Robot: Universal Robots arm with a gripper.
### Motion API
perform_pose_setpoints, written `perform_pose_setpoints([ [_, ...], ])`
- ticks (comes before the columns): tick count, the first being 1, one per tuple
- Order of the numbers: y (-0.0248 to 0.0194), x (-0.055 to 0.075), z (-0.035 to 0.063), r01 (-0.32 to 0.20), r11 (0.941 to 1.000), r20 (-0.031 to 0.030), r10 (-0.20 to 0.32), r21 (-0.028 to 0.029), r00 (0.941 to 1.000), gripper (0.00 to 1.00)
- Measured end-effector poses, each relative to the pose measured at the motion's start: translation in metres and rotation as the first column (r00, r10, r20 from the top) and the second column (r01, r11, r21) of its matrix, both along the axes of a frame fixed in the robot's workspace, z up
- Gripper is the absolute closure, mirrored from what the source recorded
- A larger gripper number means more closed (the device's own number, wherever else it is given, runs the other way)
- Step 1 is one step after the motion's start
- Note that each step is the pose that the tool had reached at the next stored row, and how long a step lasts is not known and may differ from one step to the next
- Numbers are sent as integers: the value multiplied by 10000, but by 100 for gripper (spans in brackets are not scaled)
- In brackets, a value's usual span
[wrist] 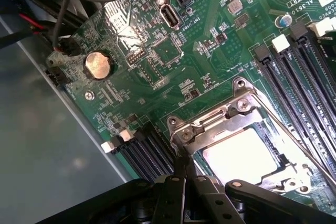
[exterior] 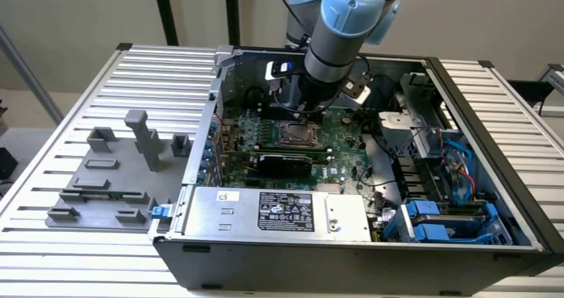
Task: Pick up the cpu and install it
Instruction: 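Close the cpu cover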
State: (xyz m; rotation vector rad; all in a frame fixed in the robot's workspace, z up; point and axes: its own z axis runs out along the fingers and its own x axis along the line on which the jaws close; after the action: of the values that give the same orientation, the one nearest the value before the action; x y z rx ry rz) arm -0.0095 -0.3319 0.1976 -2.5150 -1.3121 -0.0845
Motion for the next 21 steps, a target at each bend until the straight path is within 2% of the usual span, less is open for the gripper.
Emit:
perform_pose_setpoints([
  [3, -14, -2, 76, 1, 10000, -39, -1, -4, 10000, 89],
  [5, -46, -13, 108, 2, 10000, -53, -2, -3, 10000, 89],
  [6, -108, -40, 145, 0, 10000, -72, 0, -5, 10000, 89],
  [10, -200, -56, 199, 3, 10000, -107, -3, -5, 9999, 89],
  [12, -328, -63, 284, 4, 10000, -139, -4, -4, 9999, 89],
  [13, -376, -69, 311, 5, 10000, -142, -5, -4, 9999, 89],
  [14, -450, -82, 349, 4, 10000, -144, -4, -6, 9999, 89],
  [18, -543, -113, 384, 6, 10000, -143, -6, -5, 9999, 89],
  [21, -596, -158, 398, 4, 10000, -143, -4, -6, 9999, 89],
])
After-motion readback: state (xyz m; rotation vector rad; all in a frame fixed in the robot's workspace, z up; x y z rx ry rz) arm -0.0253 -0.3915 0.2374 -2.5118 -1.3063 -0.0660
